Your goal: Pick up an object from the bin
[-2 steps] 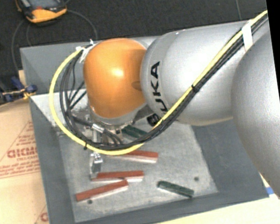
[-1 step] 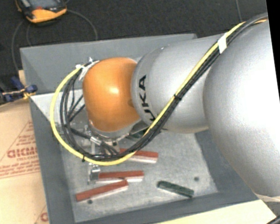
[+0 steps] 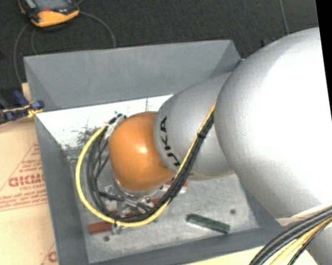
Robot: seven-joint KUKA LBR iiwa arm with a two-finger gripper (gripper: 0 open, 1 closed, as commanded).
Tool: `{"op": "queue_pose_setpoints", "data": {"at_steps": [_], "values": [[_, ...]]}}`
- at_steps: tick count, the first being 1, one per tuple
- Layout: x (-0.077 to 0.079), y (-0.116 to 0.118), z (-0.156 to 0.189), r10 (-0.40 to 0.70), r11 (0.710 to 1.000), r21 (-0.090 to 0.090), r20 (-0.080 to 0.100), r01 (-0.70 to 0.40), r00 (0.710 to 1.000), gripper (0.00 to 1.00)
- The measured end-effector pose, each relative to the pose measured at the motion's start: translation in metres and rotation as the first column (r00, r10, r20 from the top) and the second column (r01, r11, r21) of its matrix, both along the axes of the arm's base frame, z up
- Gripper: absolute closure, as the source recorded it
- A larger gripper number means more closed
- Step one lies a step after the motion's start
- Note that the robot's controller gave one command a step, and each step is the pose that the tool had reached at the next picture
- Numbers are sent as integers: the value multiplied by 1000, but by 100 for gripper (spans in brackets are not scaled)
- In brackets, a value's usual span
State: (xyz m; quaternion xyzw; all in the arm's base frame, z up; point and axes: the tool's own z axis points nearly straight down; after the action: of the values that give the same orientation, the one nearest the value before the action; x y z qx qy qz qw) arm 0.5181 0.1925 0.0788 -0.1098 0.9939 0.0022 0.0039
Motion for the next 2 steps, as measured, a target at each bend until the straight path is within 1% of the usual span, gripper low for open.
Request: {"op": "queue_pose_setpoints", "data": {"at_steps": [2], "values": [[0, 0, 1, -1, 1000, 0, -1, 1, 1000, 100]]}}
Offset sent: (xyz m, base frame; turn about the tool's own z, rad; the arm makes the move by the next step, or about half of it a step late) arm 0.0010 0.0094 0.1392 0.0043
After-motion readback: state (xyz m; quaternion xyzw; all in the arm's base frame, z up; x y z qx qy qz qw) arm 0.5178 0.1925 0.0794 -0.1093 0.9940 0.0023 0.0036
